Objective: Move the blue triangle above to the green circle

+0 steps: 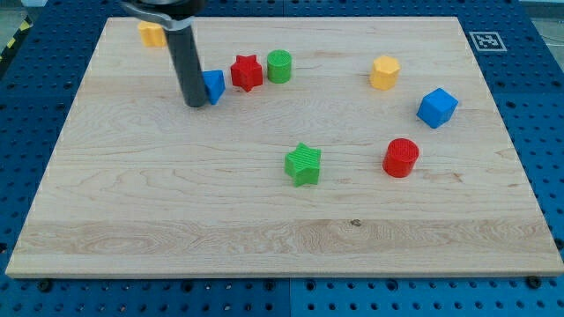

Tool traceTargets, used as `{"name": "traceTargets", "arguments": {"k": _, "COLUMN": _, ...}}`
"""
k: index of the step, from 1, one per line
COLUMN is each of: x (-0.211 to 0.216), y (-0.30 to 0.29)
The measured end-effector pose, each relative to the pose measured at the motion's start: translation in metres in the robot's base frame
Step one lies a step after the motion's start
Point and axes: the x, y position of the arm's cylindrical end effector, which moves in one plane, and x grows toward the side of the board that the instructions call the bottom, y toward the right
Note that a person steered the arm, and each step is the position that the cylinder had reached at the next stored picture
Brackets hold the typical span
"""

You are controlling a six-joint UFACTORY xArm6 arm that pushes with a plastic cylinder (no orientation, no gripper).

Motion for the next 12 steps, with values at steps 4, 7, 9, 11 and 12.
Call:
{"name": "traceTargets", "arguments": {"k": 4, "x": -0.069, "y": 0.002}}
{"name": "traceTargets", "arguments": {"k": 7, "x": -0.137, "y": 0.024}}
{"name": "traceTargets", "arguments": {"k": 9, "x": -0.124, "y": 0.010}}
{"name": "traceTargets", "arguments": {"k": 11, "x": -0.086, "y": 0.003}}
{"name": "traceTargets", "arguments": {"k": 12, "x": -0.071, "y": -0.012}}
